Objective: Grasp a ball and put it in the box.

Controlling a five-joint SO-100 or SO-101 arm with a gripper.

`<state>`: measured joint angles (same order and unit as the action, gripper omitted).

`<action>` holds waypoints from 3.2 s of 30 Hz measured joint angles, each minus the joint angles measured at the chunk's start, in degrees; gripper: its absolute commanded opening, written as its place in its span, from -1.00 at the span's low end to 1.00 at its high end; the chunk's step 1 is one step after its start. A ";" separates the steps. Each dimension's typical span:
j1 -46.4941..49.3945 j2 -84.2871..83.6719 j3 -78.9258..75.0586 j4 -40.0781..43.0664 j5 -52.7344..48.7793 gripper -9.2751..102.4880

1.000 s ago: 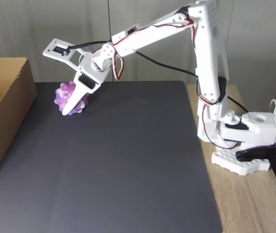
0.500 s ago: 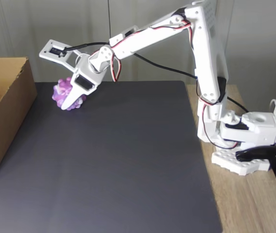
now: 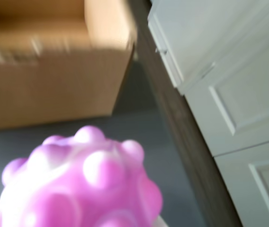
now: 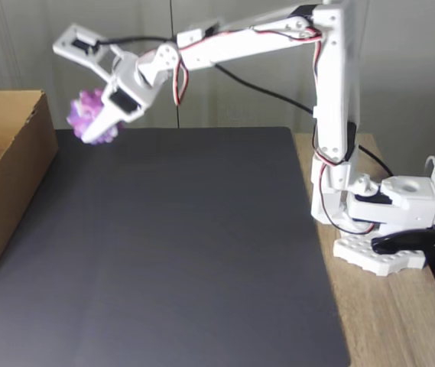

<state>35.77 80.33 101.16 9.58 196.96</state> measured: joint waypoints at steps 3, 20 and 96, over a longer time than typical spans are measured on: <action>-0.97 2.37 -2.29 1.93 -0.35 -0.32; -11.34 -1.23 -31.29 7.65 -0.88 -0.33; -12.74 -28.21 -80.42 51.59 2.55 -0.84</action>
<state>23.03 52.12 20.74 61.17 199.51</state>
